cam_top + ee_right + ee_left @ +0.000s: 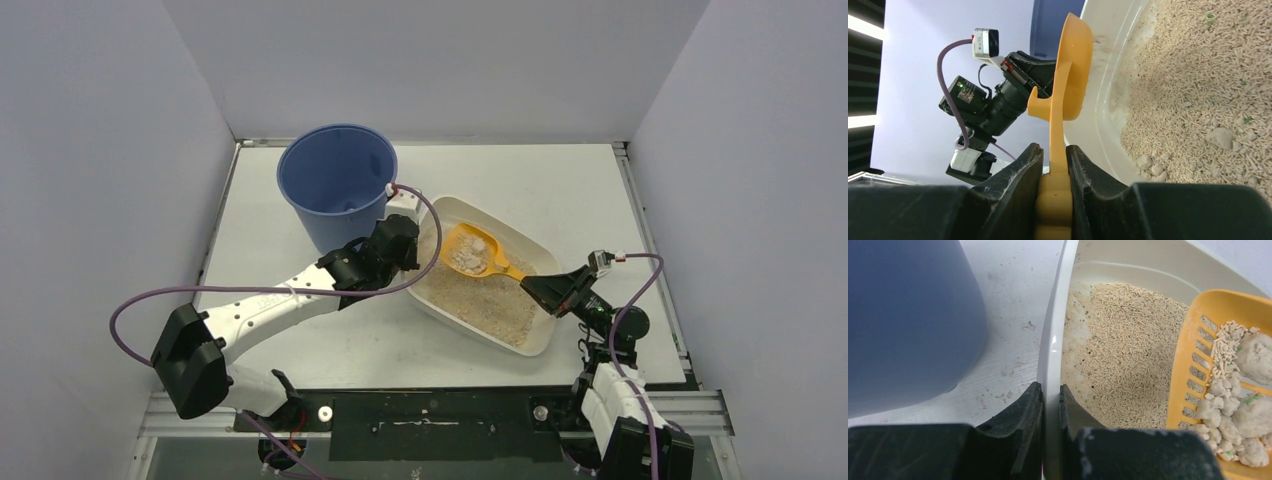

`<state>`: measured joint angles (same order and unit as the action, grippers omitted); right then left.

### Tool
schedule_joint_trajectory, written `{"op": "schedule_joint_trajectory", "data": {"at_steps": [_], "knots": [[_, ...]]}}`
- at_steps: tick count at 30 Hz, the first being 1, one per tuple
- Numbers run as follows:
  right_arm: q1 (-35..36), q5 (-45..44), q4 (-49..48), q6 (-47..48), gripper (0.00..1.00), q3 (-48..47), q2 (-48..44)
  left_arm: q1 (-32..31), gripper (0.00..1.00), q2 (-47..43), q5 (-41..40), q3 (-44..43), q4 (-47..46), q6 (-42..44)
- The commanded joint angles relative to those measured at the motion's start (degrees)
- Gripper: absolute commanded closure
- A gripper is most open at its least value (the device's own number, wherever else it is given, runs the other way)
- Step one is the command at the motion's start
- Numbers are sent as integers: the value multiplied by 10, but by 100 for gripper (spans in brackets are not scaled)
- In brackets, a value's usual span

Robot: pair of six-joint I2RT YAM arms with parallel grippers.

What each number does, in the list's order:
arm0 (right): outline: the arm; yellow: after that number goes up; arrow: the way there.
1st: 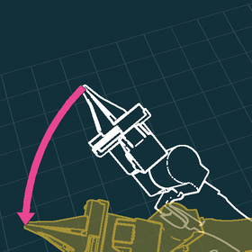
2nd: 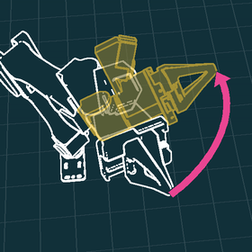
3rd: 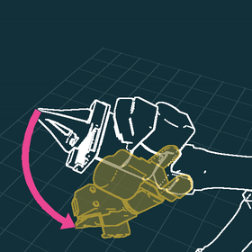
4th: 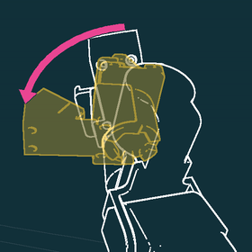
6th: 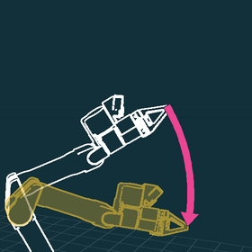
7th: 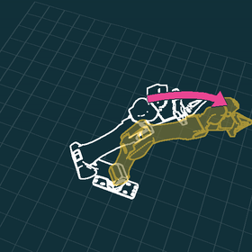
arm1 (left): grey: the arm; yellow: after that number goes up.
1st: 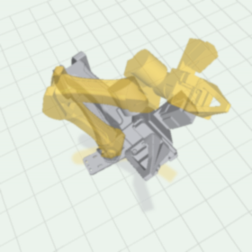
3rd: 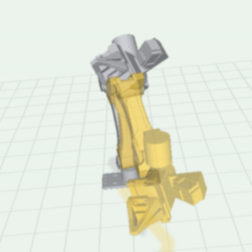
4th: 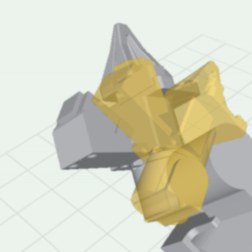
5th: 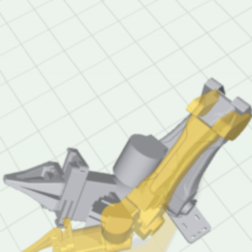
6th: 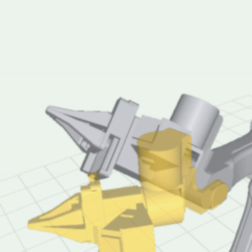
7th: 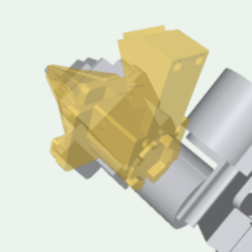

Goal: Clean the litter box

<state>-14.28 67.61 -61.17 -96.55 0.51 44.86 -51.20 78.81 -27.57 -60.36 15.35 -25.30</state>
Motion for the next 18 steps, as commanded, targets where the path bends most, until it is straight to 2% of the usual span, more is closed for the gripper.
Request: {"op": "schedule_joint_trajectory", "data": {"at_steps": [1,3,4,6,7,9,10,12,13,15,16,18], "knots": [[11,-5,-66,-13,100,69,-5,-2,100,-3,22,-35,-87,-18],[-14,22,28,48,100,49,-7,-3,100,-5,22,-30,-90,-19],[-14,6,47,45,100,60,-5,-3,100,-5,22,-29,-92,-19],[12,-27,-78,-29,100,78,-6,-3,100,-4,23,-31,-91,-18],[15,-11,-74,-27,100,66,-7,-4,100,-4,23,-31,-89,-17],[-16,17,52,48,100,51,-12,-4,100,-3,22,-26,-92,-17],[-19,3,67,63,100,57,-10,-4,100,-1,24,-26,-95,-17],[9,-32,-52,-7,100,79,-9,-5,100,5,28,-30,-94,-18],[11,-21,-46,-6,100,69,-10,-6,100,7,28,-31,-92,-18],[-22,15,77,71,100,43,-12,-7,100,9,30,-28,-95,-19],[-21,9,92,85,100,44,-11,-7,100,10,31,-28,-96,-19],[11,-27,-39,-1,100,66,-11,-7,100,14,34,-31,-94,-19]]}}
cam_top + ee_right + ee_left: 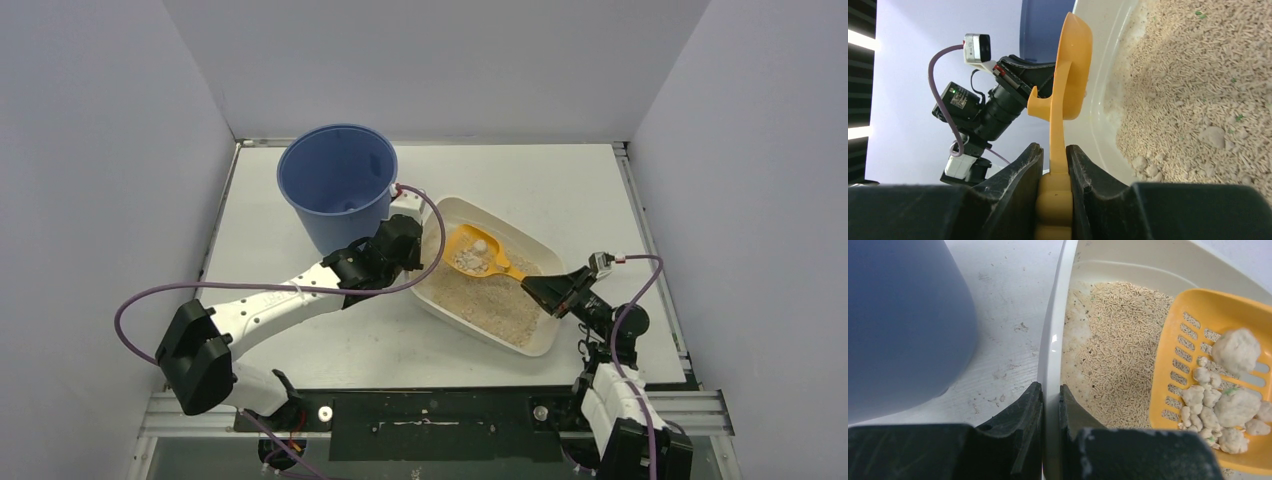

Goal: Clean the litter box

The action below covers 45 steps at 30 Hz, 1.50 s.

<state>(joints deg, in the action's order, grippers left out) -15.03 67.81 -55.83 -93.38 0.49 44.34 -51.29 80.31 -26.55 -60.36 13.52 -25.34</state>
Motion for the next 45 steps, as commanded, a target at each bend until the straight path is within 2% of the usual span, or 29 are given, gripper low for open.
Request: {"op": "schedule_joint_trajectory", "data": {"at_steps": [1,3,4,6,7,8,9,10,11,12,13,15,17,18,20,26,37,41,45], "knots": [[15,-12,-84,-22,100,56,-7,-8,100,-2,23,-31,-75,-18],[-18,12,54,70,100,33,-7,-8,100,-3,24,-28,-76,-18],[-16,-1,81,73,100,33,-6,-9,100,-2,24,-27,-78,-19],[12,-30,-70,-23,100,66,-7,-10,100,-1,26,-29,-74,-18],[11,-16,-79,-23,100,61,-8,-10,100,-1,23,-28,-71,-17],[-5,4,-25,22,100,48,-11,-10,100,-2,21,-26,-70,-17],[-21,8,97,80,100,36,-12,-10,100,-3,21,-22,-71,-17],[-21,-4,84,83,100,40,-10,-10,100,-3,20,-21,-73,-18],[-3,-22,-14,29,100,59,-9,-10,100,-1,22,-22,-73,-17],[4,-30,-65,-10,100,63,-10,-11,100,2,22,-24,-71,-17],[-1,-16,-45,-2,100,51,-10,-11,100,2,21,-25,-69,-18],[-20,1,97,87,100,25,-10,-11,100,2,23,-19,-75,-20],[-3,-27,-44,-4,100,57,-9,-11,100,9,26,-20,-75,-19],[0,-21,-69,-14,100,55,-10,-11,100,13,27,-21,-71,-20],[-6,-5,-18,19,100,43,-11,-11,100,18,30,-17,-71,-22],[-8,-7,13,39,100,32,-11,-11,100,42,36,-8,-69,-29],[-13,-16,156,148,100,6,-5,-11,100,70,32,21,-102,-40],[-13,-18,170,159,100,0,-2,-10,100,86,32,29,-110,-42],[-14,-20,200,180,100,-4,4,-10,93,102,37,36,-115,-49]]}}
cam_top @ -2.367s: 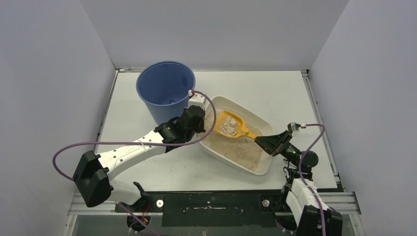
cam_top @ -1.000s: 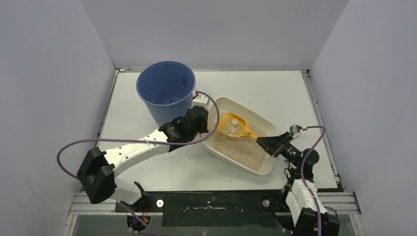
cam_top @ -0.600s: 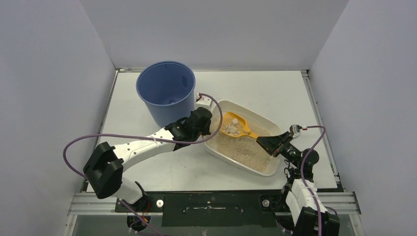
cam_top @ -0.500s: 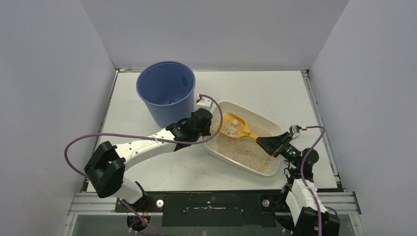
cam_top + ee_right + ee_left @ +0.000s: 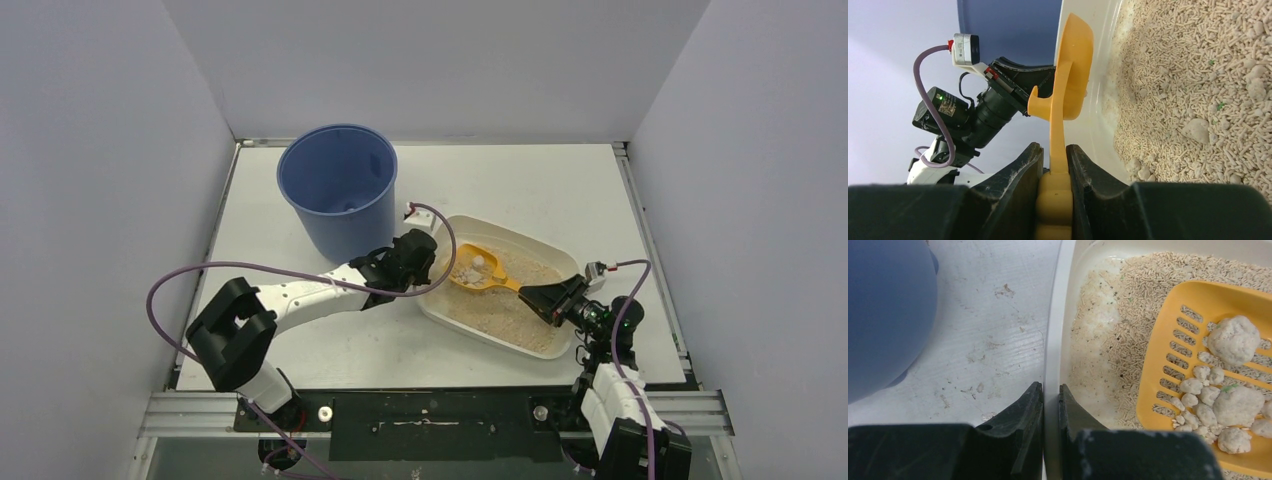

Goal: Clean the litter box

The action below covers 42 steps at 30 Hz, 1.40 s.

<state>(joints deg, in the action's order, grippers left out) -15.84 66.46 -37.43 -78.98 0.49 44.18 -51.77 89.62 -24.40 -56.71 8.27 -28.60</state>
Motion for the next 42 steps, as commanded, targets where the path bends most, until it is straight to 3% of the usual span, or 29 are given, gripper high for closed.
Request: {"op": "schedule_joint_trajectory", "data": {"at_steps": [1,15,24,33,37,42], "knots": [[-6,-6,22,39,100,-4,7,-5,90,13,16,1,-63,-19],[-23,-17,14,18,100,-39,11,-7,49,-16,46,-34,9,-18],[-36,-28,-57,-53,100,-32,12,-8,37,-51,83,-103,82,-2],[-38,-51,-20,-48,100,-76,0,-9,26,-89,103,-220,201,66],[-47,-57,-64,-85,100,-95,12,-9,20,-112,80,-256,240,101],[-30,-76,-10,-42,100,-163,46,-6,9,-146,18,-279,261,137]]}}
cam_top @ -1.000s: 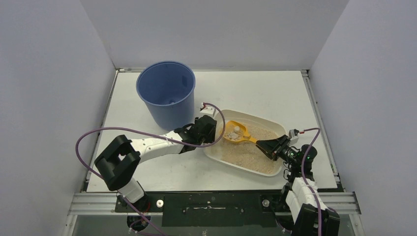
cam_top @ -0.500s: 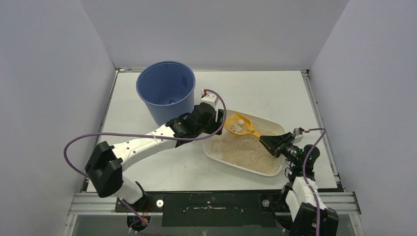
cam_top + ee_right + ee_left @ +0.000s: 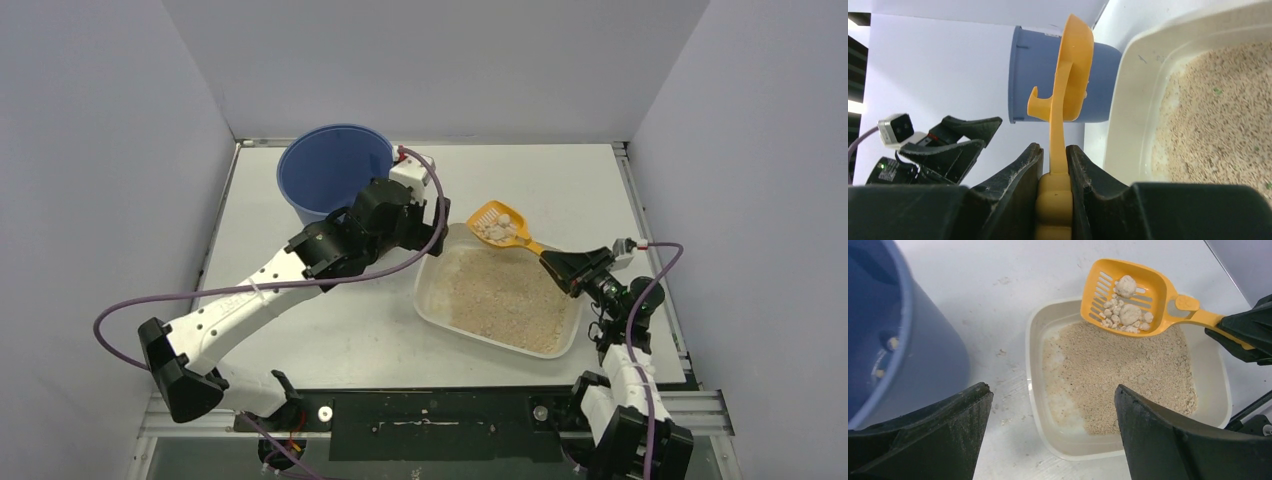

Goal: Clean the litter box

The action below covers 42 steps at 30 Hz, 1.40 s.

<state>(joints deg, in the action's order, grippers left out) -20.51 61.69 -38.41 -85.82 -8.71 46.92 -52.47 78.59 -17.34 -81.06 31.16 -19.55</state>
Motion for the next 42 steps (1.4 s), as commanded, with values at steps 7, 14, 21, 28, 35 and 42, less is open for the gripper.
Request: {"op": "schedule_joint_trajectory", "data": {"at_steps": [7,14,21,28,35,42], "knots": [[128,-103,62,73,100,-191,69,6,3,-78,-129,-43,28,86],[219,-144,56,80,100,-316,156,10,3,-152,-251,6,-24,109],[304,-170,75,111,100,-440,245,28,3,-244,-333,107,-123,134],[372,-178,121,161,100,-561,339,93,3,-318,-302,186,-199,99],[410,-188,245,285,100,-694,416,165,3,-358,-260,233,-232,62],[434,-186,343,415,100,-797,472,186,3,-360,-250,245,-241,56]]}}
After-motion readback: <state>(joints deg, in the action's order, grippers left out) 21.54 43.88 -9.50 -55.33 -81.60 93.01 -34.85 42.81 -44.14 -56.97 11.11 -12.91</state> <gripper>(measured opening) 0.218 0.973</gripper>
